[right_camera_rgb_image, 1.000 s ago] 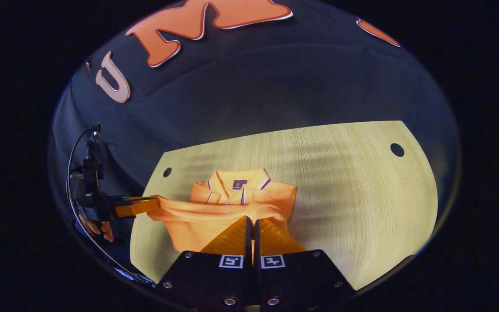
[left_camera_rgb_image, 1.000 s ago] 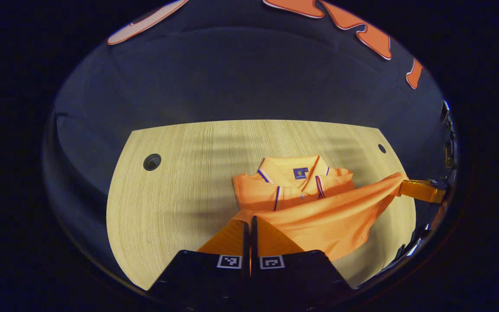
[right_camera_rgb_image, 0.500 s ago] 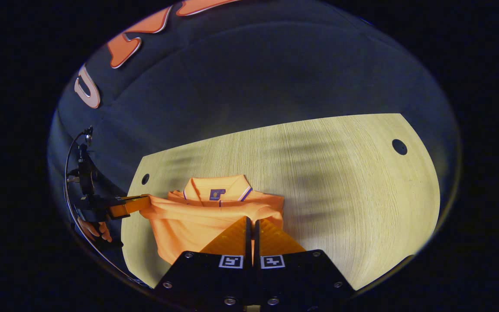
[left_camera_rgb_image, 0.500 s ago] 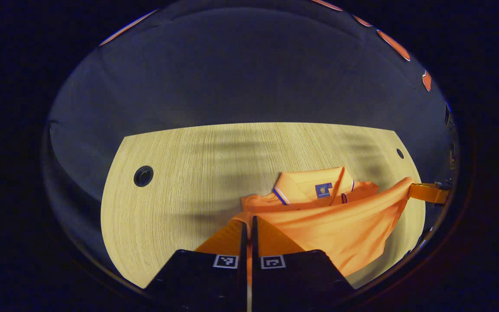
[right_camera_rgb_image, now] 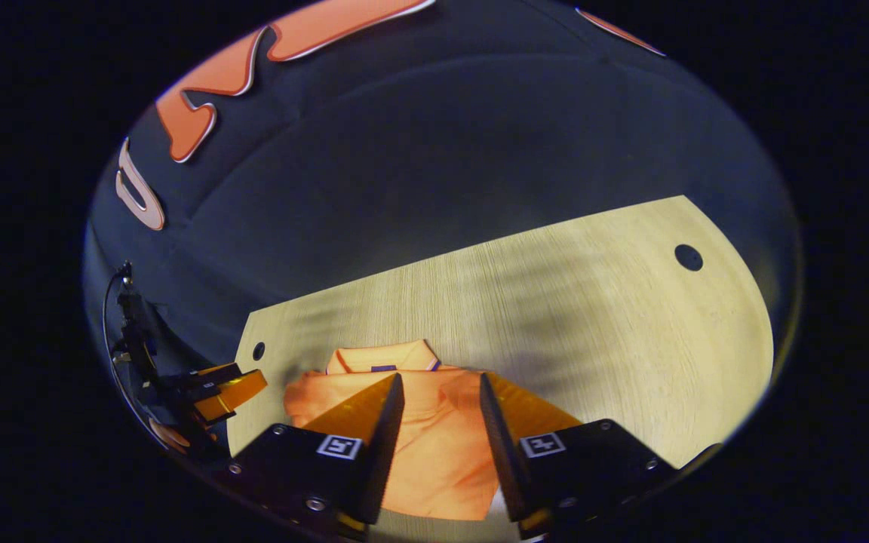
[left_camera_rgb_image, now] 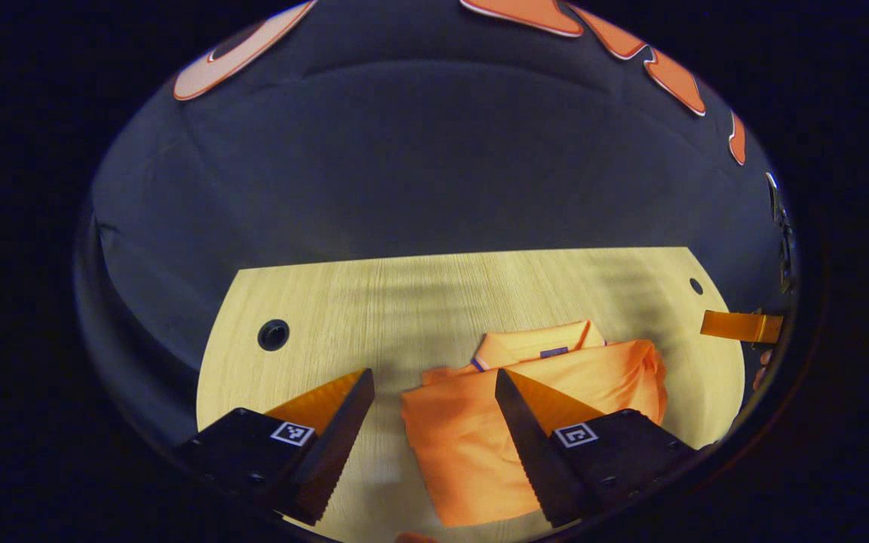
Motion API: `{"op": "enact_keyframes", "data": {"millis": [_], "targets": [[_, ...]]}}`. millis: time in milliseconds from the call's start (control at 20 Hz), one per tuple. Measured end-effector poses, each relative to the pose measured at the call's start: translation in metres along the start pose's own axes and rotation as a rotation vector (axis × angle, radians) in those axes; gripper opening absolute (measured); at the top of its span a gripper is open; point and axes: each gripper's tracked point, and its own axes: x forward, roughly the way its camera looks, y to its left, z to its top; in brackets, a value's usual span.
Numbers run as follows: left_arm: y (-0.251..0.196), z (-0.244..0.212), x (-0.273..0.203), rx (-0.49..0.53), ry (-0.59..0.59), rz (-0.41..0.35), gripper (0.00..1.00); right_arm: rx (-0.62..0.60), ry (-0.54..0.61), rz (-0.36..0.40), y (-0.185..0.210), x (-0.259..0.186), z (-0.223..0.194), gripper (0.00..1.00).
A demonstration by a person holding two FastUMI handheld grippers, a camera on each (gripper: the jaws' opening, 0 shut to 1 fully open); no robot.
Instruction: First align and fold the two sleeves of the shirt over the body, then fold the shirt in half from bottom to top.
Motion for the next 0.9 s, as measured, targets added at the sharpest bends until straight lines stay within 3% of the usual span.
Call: {"op": "enact_keyframes", "data": {"millis": [50,150,350,450,550,900], "targets": [[0.002,0.007,-0.014,-0.013,-0.024,-0.004,0.99,-0.005,-0.014,0.007,0.004,-0.009,0.003,0.72],[0.005,0.019,-0.038,-0.043,-0.075,-0.006,0.99,-0.019,-0.043,0.026,0.013,-0.027,0.006,0.81],[-0.011,0.036,-0.096,-0.048,-0.21,-0.014,0.99,-0.099,-0.135,0.045,0.029,-0.067,0.01,0.91],[-0.012,0.044,-0.123,-0.042,-0.296,0.015,1.0,-0.111,-0.128,0.073,0.04,-0.084,-0.004,0.92],[-0.021,0.036,-0.143,-0.096,-0.324,-0.004,0.99,-0.135,-0.151,0.076,0.045,-0.097,-0.012,0.95],[-0.029,0.025,-0.22,-0.119,-0.476,0.033,0.99,-0.238,-0.321,0.085,0.057,-0.157,-0.006,0.97]]}}
